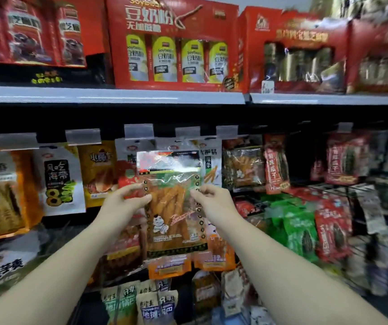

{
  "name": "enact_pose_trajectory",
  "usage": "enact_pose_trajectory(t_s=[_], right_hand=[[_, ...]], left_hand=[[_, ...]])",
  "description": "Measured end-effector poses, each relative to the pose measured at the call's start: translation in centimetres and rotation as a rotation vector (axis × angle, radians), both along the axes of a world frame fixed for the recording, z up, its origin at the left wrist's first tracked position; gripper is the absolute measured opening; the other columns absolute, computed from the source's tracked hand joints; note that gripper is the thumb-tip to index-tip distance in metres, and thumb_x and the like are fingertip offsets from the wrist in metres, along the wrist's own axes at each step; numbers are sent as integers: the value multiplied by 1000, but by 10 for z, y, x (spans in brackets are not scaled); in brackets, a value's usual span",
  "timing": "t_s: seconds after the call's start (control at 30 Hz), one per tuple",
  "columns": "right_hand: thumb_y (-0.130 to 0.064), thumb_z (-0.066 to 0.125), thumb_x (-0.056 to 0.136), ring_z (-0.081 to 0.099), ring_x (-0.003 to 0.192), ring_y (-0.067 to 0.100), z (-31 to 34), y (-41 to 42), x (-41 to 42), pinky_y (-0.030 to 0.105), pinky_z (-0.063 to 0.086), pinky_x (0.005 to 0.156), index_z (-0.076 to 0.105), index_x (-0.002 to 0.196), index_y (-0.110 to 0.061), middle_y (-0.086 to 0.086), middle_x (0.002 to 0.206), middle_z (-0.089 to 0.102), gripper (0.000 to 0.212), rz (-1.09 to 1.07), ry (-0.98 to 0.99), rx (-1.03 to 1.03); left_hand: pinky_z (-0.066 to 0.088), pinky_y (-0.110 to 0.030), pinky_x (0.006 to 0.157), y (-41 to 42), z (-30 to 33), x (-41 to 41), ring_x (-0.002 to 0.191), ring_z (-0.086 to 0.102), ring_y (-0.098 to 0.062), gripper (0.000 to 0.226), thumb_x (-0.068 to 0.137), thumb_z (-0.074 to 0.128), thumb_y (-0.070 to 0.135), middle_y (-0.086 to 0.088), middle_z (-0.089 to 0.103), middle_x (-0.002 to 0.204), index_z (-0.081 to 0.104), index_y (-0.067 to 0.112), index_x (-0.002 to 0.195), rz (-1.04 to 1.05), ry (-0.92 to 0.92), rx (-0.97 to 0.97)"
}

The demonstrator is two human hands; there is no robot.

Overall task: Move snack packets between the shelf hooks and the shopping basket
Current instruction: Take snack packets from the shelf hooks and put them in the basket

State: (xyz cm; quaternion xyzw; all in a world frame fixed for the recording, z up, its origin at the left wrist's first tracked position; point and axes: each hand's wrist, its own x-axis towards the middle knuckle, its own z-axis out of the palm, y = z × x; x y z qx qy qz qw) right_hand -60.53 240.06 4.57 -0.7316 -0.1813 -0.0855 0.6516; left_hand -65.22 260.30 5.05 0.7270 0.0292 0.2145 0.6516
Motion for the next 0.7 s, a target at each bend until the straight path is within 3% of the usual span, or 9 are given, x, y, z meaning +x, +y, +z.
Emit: enact_pose_trajectory(t_s=[0.17,0.27,0.33,0.4,0.47,0.53,0.6,0.67,0.7], right_hand=[[-26,63,90,53,66,9,-2,-62,49,21,40,59,66,92,-8,-1,85,65,18,-68,20,66],[-22,61,92,57,78,5,-2,-112,91,16,42,66,62,96,-19,-12,87,61,6,-55,-19,72],[-21,60,92,58,84,5,-3,-147,126,16,43,74,58,108,-14,-12,91,61,17,-56,-31,87],[-22,60,92,60,93,11,-2,-182,161,22,48,67,58,113,-17,-10,97,63,21,-87,-40,88],[-26,58,93,59,84,10,4,-214,192,31,48,61,59,102,-20,-10,87,64,11,-111,-58,95],[-31,58,92,59,77,8,10,-239,220,24,44,59,60,97,-18,-9,83,64,14,-131,-67,115],[-36,59,91,62,82,9,20,-254,244,25,49,68,61,99,-17,-6,90,67,21,-155,-69,115],[-36,60,90,68,84,20,27,-261,265,41,56,79,65,95,-17,3,91,71,20,-147,-50,125],[-33,60,91,68,81,21,30,-263,274,42,56,79,65,90,-18,5,87,71,16,-136,-43,133]], left_hand=[[57,-29,53,-69,7,52,63,60,-24,23,85,71,15,-15,67,88,64,20,107,-9,-22,38],[60,-31,58,-119,6,99,60,61,-21,9,86,70,18,-8,69,89,66,22,93,2,-53,28],[58,-30,55,-155,4,137,54,59,-18,4,87,69,17,-8,68,86,65,18,88,1,-51,11],[57,-29,52,-194,5,176,55,58,-19,3,89,66,15,-10,66,82,63,15,87,-4,-39,0],[56,-27,51,-230,7,211,61,56,-20,6,90,65,15,-10,63,80,62,16,85,-16,-40,-23],[56,-27,52,-257,12,241,58,54,-18,8,90,66,16,-7,61,76,62,19,83,-21,-47,-45],[57,-29,55,-276,17,264,56,54,-16,8,90,66,18,-5,60,74,63,20,82,-8,-53,-56],[60,-36,63,-286,20,282,57,56,-17,8,90,66,21,-4,61,74,65,20,82,23,-54,-51],[61,-41,68,-289,22,289,58,57,-17,8,90,65,23,-4,62,74,66,20,83,37,-56,-49]])
